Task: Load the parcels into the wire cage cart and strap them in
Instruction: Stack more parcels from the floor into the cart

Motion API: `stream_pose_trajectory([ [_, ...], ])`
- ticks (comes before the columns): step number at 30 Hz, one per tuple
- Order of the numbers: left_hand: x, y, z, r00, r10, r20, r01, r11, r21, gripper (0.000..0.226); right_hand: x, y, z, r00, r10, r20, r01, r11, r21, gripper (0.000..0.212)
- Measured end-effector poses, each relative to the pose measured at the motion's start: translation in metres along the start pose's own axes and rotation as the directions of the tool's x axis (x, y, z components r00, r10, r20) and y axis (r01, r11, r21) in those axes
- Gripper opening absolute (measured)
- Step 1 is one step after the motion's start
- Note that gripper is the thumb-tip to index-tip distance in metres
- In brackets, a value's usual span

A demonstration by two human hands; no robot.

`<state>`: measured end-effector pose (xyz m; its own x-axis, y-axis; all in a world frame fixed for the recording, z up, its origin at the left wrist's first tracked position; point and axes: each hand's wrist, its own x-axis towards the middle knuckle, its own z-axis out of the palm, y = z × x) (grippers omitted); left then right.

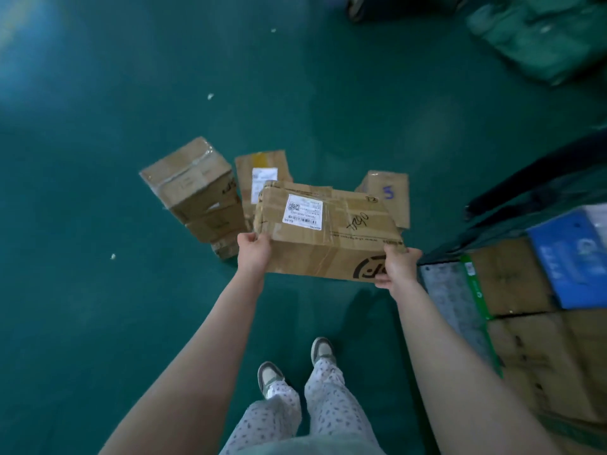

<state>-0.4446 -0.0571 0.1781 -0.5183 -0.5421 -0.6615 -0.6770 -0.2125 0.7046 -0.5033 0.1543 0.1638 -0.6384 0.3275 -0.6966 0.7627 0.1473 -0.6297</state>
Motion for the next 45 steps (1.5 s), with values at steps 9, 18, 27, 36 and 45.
stream_pose_trajectory([
  [9,-0.088,0.016,0.078,0.954,0.104,0.282,-0.138,0.985,0.102,0.025,-0.037,0.037,-0.132,0.952,0.059,-0.299,0.028,0.959,0.281,0.051],
  [18,-0.175,0.008,0.187,0.821,0.133,0.555,-0.247,0.959,0.137,0.025,-0.059,0.083,-0.255,0.819,0.19,-0.542,0.155,0.836,0.527,0.049],
  [27,-0.264,-0.013,0.304,0.74,0.152,0.655,-0.305,0.944,0.126,0.03,-0.053,0.111,-0.387,0.731,0.25,-0.635,0.188,0.82,0.54,0.035],
  [36,-0.296,-0.007,0.39,0.731,0.123,0.671,-0.325,0.928,0.184,0.04,-0.008,0.11,-0.451,0.716,0.265,-0.646,0.26,0.758,0.598,0.045],
  [45,-0.261,0.006,0.477,0.762,0.019,0.647,-0.42,0.776,0.471,0.05,0.081,0.074,-0.503,0.689,0.276,-0.67,0.25,0.777,0.577,0.042],
])
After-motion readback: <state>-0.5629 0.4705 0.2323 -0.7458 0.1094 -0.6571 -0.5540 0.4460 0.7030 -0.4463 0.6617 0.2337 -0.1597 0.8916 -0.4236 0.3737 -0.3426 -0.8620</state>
